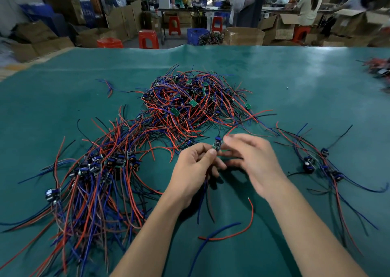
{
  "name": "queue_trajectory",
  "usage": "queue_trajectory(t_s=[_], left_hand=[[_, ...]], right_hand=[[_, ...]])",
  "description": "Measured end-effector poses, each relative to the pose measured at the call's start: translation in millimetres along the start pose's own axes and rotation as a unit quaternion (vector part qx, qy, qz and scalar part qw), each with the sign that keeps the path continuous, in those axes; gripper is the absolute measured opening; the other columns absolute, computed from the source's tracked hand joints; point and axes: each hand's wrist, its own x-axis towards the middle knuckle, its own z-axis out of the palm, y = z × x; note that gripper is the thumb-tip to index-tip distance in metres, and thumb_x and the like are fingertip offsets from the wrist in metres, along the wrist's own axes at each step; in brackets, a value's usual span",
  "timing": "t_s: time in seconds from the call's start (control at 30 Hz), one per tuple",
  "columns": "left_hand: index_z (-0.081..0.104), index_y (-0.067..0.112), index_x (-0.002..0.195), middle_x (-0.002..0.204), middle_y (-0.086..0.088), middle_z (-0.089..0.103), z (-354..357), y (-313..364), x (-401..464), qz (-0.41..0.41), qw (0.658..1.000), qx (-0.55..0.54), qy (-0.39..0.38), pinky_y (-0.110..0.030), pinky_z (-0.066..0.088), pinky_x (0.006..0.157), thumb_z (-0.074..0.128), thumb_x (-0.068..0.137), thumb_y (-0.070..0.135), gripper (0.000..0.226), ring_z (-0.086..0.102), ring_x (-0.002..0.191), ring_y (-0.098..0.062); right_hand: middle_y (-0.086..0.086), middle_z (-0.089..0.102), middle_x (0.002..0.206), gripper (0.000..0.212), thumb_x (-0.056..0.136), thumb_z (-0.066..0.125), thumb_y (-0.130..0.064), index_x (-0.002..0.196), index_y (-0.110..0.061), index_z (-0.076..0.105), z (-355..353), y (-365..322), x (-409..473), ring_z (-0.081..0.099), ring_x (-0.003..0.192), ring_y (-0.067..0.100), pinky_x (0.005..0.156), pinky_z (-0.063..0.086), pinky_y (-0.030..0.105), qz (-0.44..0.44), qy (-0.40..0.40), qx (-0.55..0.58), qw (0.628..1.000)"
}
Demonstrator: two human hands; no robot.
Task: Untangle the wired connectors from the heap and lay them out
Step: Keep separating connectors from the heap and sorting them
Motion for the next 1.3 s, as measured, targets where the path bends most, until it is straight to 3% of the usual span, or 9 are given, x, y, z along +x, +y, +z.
queue_trajectory(t_s=[0.07,0.27,0.67,0.77,0.87,1.13,1.2,1.23,1.3], left_hand=[[0.062,-0.001,0.091,0.069,-0.007,0.069,-1,0,0,-0.004,1.0,0.011,-0.011,-0.019,0.042,0.047,0.05,0.103,0.01,0.02,0.052,0.051,-0.012],[0.063,0.002,0.088,0.06,-0.006,0.065,-2,1,0,-0.018,0.999,0.035,-0.036,-0.015,0.035,0.043,0.054,0.101,0.013,0.02,0.049,0.044,-0.011],[0.069,0.009,0.081,0.064,-0.006,0.069,0,4,-3,-0.011,0.994,0.057,-0.092,-0.011,0.035,0.043,0.056,0.098,0.006,0.022,0.053,0.047,-0.009],[0.068,0.011,0.08,0.066,-0.006,0.07,0,3,-3,-0.011,0.994,0.076,-0.084,-0.014,0.035,0.043,0.055,0.098,0.006,0.022,0.053,0.048,-0.009],[0.065,0.013,0.078,0.065,-0.005,0.069,2,2,-2,-0.014,0.994,0.088,-0.063,-0.016,0.037,0.041,0.053,0.096,0.003,0.024,0.052,0.048,-0.009],[0.063,0.014,0.077,0.06,0.007,0.067,3,3,-3,0.013,0.995,0.095,-0.033,-0.013,0.041,0.046,0.057,0.089,0.005,0.017,0.053,0.048,0.002],[0.067,0.014,0.084,0.077,0.009,0.072,1,2,-4,0.034,0.993,0.115,-0.022,-0.019,0.053,0.069,0.057,0.081,0.015,0.01,0.06,0.071,0.003],[0.068,0.01,0.093,0.092,-0.001,0.074,-1,2,-5,0.04,0.992,0.12,-0.025,-0.029,0.056,0.085,0.059,0.08,0.016,0.017,0.061,0.086,-0.005],[0.066,0.007,0.094,0.099,-0.011,0.071,-3,1,-6,0.041,0.992,0.117,-0.012,-0.039,0.054,0.093,0.057,0.075,0.012,0.022,0.058,0.093,-0.014]], right_hand=[[0.009,0.069,0.075,0.014,0.091,0.074,-0.014,0.079,-0.006,0.074,5,4,-3,0.063,0.065,0.019,0.055,0.052,0.025,-0.026,-0.05,-0.025,0.998],[0.0,0.073,0.075,0.009,0.088,0.077,-0.011,0.079,-0.014,0.078,-5,2,0,0.063,0.069,0.009,0.058,0.049,0.019,-0.084,-0.032,-0.061,0.994],[0.003,0.066,0.076,0.012,0.093,0.071,-0.005,0.082,-0.011,0.072,-37,-8,16,0.057,0.065,0.012,0.056,0.048,0.02,-0.145,0.158,0.071,0.974],[0.007,0.064,0.079,0.013,0.094,0.069,-0.006,0.083,-0.011,0.067,-44,-21,13,0.056,0.065,0.015,0.057,0.045,0.023,-0.142,0.225,0.17,0.949],[-0.002,0.067,0.064,0.019,0.093,0.07,-0.008,0.076,-0.015,0.064,-47,-46,1,0.058,0.058,0.011,0.054,0.041,0.023,-0.163,0.265,0.224,0.924],[0.004,0.069,0.064,0.012,0.088,0.076,-0.013,0.077,-0.014,0.075,81,-82,-25,0.055,0.051,0.01,0.046,0.042,0.019,-0.185,-0.026,0.093,0.978],[0.005,0.072,0.066,0.015,0.089,0.078,-0.022,0.075,-0.015,0.076,121,-81,-23,0.058,0.051,0.01,0.045,0.045,0.022,-0.183,-0.091,0.004,0.979],[0.007,0.074,0.068,0.022,0.09,0.077,-0.029,0.074,-0.014,0.076,137,-79,-20,0.061,0.053,0.013,0.047,0.049,0.025,-0.179,-0.131,-0.062,0.973],[0.005,0.076,0.07,0.041,0.092,0.071,-0.046,0.073,-0.01,0.076,157,-73,-10,0.07,0.061,0.019,0.06,0.057,0.032,-0.168,-0.213,-0.224,0.936]])
